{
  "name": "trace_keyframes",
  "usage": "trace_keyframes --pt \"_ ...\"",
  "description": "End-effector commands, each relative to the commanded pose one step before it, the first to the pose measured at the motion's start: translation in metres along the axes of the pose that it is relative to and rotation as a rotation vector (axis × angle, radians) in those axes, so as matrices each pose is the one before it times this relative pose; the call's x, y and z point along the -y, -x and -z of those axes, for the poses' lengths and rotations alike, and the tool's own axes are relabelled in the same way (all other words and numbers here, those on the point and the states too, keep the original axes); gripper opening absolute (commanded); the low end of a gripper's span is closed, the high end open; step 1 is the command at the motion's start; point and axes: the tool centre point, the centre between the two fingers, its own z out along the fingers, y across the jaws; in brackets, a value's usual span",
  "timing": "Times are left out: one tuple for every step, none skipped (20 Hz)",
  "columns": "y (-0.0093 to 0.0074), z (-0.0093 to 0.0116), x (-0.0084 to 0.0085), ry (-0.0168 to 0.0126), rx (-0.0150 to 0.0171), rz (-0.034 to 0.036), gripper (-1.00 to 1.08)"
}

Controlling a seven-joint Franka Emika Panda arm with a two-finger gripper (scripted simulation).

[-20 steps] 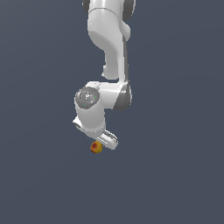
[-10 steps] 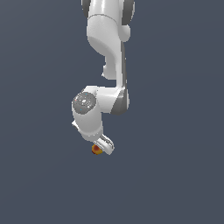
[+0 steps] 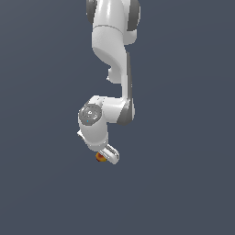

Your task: Pick up the object and move it to a goal position.

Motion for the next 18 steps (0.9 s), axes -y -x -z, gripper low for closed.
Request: trace_keyframes --pt "0.00053 -0.01346 -0.00041 0.00032 0.00055 -0.00141 1.00" --pt "-0.00003 -0.00365 -0.00008 -0.00005 -0.00006 -0.00048 1.00" --pt "0.00003 -0.00281 0.00020 0.00000 0.00000 0.00000 1.00" --pt "-0.00027 -0.00186 -0.00009 -0.00006 -0.00007 -0.00048 1.00" --pt "-0.00023 -0.00103 0.00020 0.00000 0.00000 0.00000 1.00" --pt "-0.00036 -0.00014 0.00020 0.00000 0.00000 0.00000 1.00" --pt "-0.00039 0.00053 0.00016 0.00000 0.00000 0.00000 1.00" --pt "-0.00013 0.00027 0.00005 0.00000 0.00000 0.00000 1.00" --pt "0.00000 0.00000 0.00000 0.00000 0.00000 0.00000 -1.00" --pt "0.00000 0.00000 0.00000 0.00000 0.00000 0.00000 -1.00" --pt "0.00000 0.00000 0.00000 0.00000 0.00000 0.00000 -1.00" --pt "0.00000 0.00000 0.00000 0.00000 0.00000 0.00000 -1.00" --pt "0.00000 0.00000 0.00000 0.00000 0.00000 0.00000 -1.00" --pt "0.00000 0.00000 0.00000 0.00000 0.00000 0.00000 -1.00" --pt "0.00000 0.00000 0.00000 0.00000 0.00000 0.00000 -1.00" --pt "0.00000 0.00000 0.00000 0.00000 0.00000 0.00000 -1.00" --pt "0.00000 0.00000 0.00000 0.00000 0.00000 0.00000 -1.00" --pt "0.00000 0.00000 0.00000 0.00000 0.00000 0.00000 -1.00"
